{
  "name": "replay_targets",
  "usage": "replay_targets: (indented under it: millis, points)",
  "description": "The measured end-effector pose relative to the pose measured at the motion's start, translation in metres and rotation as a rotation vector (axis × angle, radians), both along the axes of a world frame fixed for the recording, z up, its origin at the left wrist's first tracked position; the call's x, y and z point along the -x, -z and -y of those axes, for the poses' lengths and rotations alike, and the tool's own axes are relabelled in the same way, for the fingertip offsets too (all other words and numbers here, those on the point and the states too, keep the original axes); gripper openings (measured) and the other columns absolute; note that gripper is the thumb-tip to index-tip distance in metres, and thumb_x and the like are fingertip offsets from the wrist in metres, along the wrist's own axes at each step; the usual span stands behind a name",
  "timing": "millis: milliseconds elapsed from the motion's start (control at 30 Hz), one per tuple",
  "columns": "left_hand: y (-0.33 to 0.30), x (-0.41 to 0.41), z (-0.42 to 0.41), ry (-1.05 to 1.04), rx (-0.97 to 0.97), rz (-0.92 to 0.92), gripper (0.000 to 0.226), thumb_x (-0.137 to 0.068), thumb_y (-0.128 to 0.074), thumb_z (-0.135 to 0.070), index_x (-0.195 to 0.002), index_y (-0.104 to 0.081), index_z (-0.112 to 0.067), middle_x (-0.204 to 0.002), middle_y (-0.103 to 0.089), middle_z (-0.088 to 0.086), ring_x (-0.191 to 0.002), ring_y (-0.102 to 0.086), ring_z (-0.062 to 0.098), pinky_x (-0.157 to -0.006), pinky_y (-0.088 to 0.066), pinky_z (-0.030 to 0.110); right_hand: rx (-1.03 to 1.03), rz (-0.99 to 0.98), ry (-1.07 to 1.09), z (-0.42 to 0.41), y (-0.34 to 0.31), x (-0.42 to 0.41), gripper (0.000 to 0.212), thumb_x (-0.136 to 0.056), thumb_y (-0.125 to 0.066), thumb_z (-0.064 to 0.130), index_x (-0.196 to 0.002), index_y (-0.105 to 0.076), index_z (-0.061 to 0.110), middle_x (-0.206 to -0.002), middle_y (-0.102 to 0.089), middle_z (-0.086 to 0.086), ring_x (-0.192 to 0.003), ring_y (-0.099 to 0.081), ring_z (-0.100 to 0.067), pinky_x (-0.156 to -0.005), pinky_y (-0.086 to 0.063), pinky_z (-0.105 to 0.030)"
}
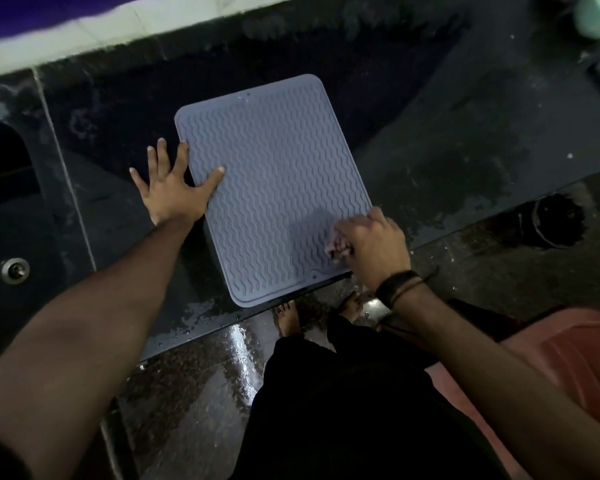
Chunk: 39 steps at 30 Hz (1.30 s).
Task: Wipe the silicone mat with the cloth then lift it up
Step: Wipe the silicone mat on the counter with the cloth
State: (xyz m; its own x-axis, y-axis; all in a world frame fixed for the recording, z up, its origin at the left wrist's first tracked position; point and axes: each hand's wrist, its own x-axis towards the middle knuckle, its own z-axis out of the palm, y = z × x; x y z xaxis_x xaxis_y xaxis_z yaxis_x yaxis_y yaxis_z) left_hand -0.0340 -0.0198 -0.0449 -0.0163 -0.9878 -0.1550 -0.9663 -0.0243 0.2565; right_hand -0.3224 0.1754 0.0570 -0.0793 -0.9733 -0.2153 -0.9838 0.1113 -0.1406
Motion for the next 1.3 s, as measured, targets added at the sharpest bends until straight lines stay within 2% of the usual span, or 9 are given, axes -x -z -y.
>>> replay_targets:
  millis: [67, 200, 467, 667, 767, 900, 1000, 1133, 1300]
  points:
    - [-0.001, 0.001, 0.000, -0.001, -0.004, 0.005, 0.102, -0.081, -0.024, -0.097, -0.163, -0.020, -0.036, -0.173, -0.009, 0.002, -0.159, 0.002, 0.021, -0.124, 0.009, 0.059, 0.068, 0.017, -0.009, 0.029, 0.004, -0.006, 0.049, -0.070, -0.075, 0.017, -0.118, -0.063, 0.017, -0.117, -0.065, -0.003, -0.110, -0.050, -0.030, -0.085, -0.048, -0.043]
    - [-0.004, 0.002, 0.001, 0.016, -0.029, 0.038, 0.104, -0.080, -0.022, -0.097, -0.163, -0.018, -0.035, -0.173, -0.007, 0.003, -0.159, 0.002, 0.022, -0.123, 0.010, 0.061, -0.035, -0.024, -0.062, 0.061, 0.026, -0.019, 0.045, -0.087, -0.057, 0.013, -0.132, -0.052, 0.016, -0.137, -0.051, -0.001, -0.125, -0.038, -0.029, -0.096, -0.039, -0.041]
    - [-0.016, 0.003, 0.007, 0.037, -0.126, 0.156, 0.110, -0.075, -0.015, -0.101, -0.163, -0.013, -0.037, -0.173, -0.003, 0.004, -0.159, 0.002, 0.025, -0.118, 0.018, 0.064, 0.030, -0.020, -0.138, -0.007, 0.030, -0.002, 0.039, -0.085, -0.043, 0.014, -0.119, -0.062, 0.016, -0.125, -0.060, -0.001, -0.113, -0.048, -0.030, -0.090, -0.044, -0.042]
    - [-0.031, 0.010, 0.007, 0.057, -0.199, 0.212, 0.106, -0.080, -0.021, -0.096, -0.164, -0.012, -0.033, -0.173, -0.003, 0.008, -0.159, 0.003, 0.027, -0.119, 0.017, 0.064, -0.087, -0.051, -0.162, -0.035, 0.018, 0.012, 0.036, -0.079, -0.055, 0.011, -0.112, -0.064, 0.024, -0.118, -0.063, 0.005, -0.112, -0.047, -0.026, -0.088, -0.044, -0.036]
    - [-0.041, 0.019, 0.007, 0.079, -0.126, 0.269, 0.098, -0.089, -0.032, -0.086, -0.165, -0.015, -0.027, -0.172, -0.005, 0.014, -0.159, 0.002, 0.030, -0.122, 0.013, 0.063, -0.053, -0.043, -0.107, -0.022, 0.010, 0.008, 0.031, -0.078, -0.064, 0.022, -0.109, -0.065, 0.021, -0.111, -0.066, 0.002, -0.107, -0.049, -0.025, -0.084, -0.045, -0.036]
    - [-0.053, 0.063, -0.015, 0.264, -0.014, 0.162, 0.093, -0.093, -0.040, -0.077, -0.163, -0.016, -0.021, -0.171, -0.012, 0.013, -0.158, -0.007, 0.031, -0.125, 0.010, 0.057, -0.039, 0.028, -0.120, 0.006, 0.013, -0.018, 0.053, -0.076, -0.070, 0.027, -0.126, -0.056, 0.015, -0.129, -0.057, -0.004, -0.117, -0.045, -0.029, -0.092, -0.040, -0.041]
    - [-0.049, 0.102, -0.038, 0.411, -0.209, 0.130, 0.103, -0.085, -0.046, -0.085, -0.164, -0.012, -0.028, -0.172, -0.004, 0.006, -0.159, -0.001, 0.028, -0.125, 0.009, 0.055, -0.044, 0.011, -0.160, 0.013, 0.021, -0.031, 0.041, -0.086, -0.054, 0.017, -0.127, -0.052, 0.014, -0.130, -0.054, -0.005, -0.121, -0.040, -0.028, -0.096, -0.037, -0.042]
    - [-0.044, 0.114, -0.044, 0.373, -0.339, 0.185, 0.111, -0.079, -0.054, -0.086, -0.164, -0.006, -0.034, -0.173, 0.011, 0.003, -0.159, 0.006, 0.025, -0.122, 0.010, 0.062, -0.048, -0.013, -0.206, -0.016, 0.025, -0.015, 0.038, -0.089, -0.042, 0.018, -0.126, -0.055, 0.016, -0.129, -0.055, 0.000, -0.119, -0.041, -0.027, -0.094, -0.037, -0.040]
    - [-0.052, 0.123, -0.041, 0.360, -0.359, 0.209, 0.109, -0.080, -0.063, -0.079, -0.163, -0.012, -0.031, -0.172, 0.007, 0.007, -0.159, 0.003, 0.030, -0.122, 0.004, 0.066, -0.126, -0.011, -0.225, -0.060, 0.012, 0.007, 0.038, -0.084, -0.053, 0.018, -0.122, -0.058, 0.019, -0.122, -0.060, 0.002, -0.115, -0.046, -0.026, -0.092, -0.043, -0.040]
